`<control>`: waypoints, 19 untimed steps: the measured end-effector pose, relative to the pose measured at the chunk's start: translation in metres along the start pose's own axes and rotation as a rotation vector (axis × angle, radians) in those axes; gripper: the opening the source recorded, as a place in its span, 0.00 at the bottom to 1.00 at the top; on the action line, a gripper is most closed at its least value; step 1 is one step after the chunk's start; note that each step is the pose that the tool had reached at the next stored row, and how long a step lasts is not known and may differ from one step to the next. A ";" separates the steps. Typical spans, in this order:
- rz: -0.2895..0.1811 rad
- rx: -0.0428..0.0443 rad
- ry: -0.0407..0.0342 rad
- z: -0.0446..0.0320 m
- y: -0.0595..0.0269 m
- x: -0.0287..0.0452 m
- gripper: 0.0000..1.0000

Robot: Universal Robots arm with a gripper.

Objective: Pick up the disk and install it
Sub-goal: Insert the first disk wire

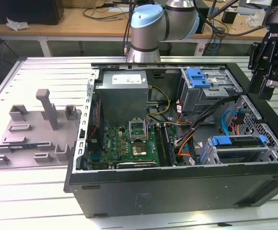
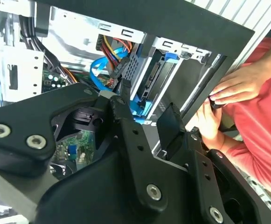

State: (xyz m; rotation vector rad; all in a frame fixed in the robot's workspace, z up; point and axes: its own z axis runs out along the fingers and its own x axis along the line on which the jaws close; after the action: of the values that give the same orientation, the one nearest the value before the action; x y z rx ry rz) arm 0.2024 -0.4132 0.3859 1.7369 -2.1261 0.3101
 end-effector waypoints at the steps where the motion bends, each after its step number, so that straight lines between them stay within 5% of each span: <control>1: 0.007 0.0021 -0.0013 0.0001 0.0000 -0.0001 0.50; 4: 0.028 0.0100 -0.0018 0.0007 0.0000 -0.0008 0.50; 6: 0.037 0.0138 0.0043 0.0011 0.0002 -0.0016 0.50; 7: 0.039 0.0152 0.0103 0.0009 0.0005 -0.0035 0.50; 10: 0.044 0.0221 0.0461 -0.0009 0.0037 -0.0210 0.50; 16: 0.044 0.0224 0.0483 0.0142 0.0027 -0.0284 0.50; 19: 0.046 0.0243 0.0586 0.0226 0.0021 -0.0323 0.49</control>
State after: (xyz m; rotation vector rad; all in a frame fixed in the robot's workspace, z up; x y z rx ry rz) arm 0.2024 -0.3930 0.3520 1.6734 -2.1312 0.3962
